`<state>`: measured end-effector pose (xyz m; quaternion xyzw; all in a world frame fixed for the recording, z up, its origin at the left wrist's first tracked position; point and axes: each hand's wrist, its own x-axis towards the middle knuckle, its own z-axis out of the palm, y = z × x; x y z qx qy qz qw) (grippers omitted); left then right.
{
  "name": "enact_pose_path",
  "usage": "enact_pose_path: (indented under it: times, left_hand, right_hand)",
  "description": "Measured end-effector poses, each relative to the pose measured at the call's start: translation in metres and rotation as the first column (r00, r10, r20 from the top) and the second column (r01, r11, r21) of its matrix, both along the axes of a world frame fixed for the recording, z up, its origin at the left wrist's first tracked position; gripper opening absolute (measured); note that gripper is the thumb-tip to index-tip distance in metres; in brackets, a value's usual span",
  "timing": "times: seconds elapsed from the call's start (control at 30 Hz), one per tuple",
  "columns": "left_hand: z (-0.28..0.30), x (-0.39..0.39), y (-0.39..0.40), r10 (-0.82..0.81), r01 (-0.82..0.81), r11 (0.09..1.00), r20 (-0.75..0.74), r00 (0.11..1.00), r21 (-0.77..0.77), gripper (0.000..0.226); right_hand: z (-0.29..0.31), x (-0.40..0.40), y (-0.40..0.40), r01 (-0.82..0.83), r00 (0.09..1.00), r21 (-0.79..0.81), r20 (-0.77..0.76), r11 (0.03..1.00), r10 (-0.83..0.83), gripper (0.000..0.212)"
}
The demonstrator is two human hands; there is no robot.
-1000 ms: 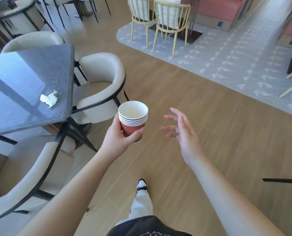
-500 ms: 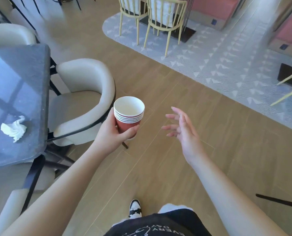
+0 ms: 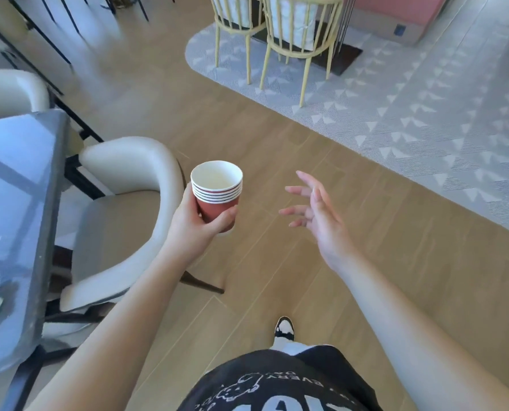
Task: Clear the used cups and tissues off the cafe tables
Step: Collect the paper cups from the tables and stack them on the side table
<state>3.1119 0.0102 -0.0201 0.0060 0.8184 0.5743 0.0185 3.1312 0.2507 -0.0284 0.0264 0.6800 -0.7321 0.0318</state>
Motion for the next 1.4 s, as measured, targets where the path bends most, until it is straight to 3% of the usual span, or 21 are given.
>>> enact_pose_path:
  times: [0.13, 0.3, 0.53, 0.97, 1.4]
  left_hand:
    - [0.004, -0.056, 0.018, 0.021, -0.022, 1.0, 0.023, 1.0, 0.022, 0.062]
    - [-0.007, -0.122, 0.016, 0.034, -0.037, 0.998, 0.039, 0.999, 0.058, 0.079]
    - [-0.034, -0.242, -0.011, 0.08, -0.084, 0.993, 0.05, 0.996, 0.079, 0.069]
    - [-0.016, -0.451, -0.043, 0.046, -0.047, 0.998, 0.033, 0.998, 0.038, 0.064]
    - [-0.023, -0.662, -0.029, 0.141, -0.138, 0.989, 0.066, 0.988, -0.045, 0.081]
  right_hand:
    - [0.004, -0.067, 0.017, -0.042, 0.999, -0.012, 0.01, 0.999, 0.042, 0.042]
    - [-0.005, -0.137, 0.015, -0.09, 0.995, -0.004, 0.037, 0.996, 0.09, 0.049]
    - [-0.019, -0.258, -0.01, -0.125, 0.991, 0.056, 0.063, 0.991, 0.122, 0.049]
    - [-0.005, -0.466, -0.059, -0.102, 0.994, 0.098, 0.054, 0.99, 0.097, 0.039]
    - [-0.019, -0.708, -0.049, -0.132, 0.991, 0.046, 0.033, 0.99, 0.13, 0.041]
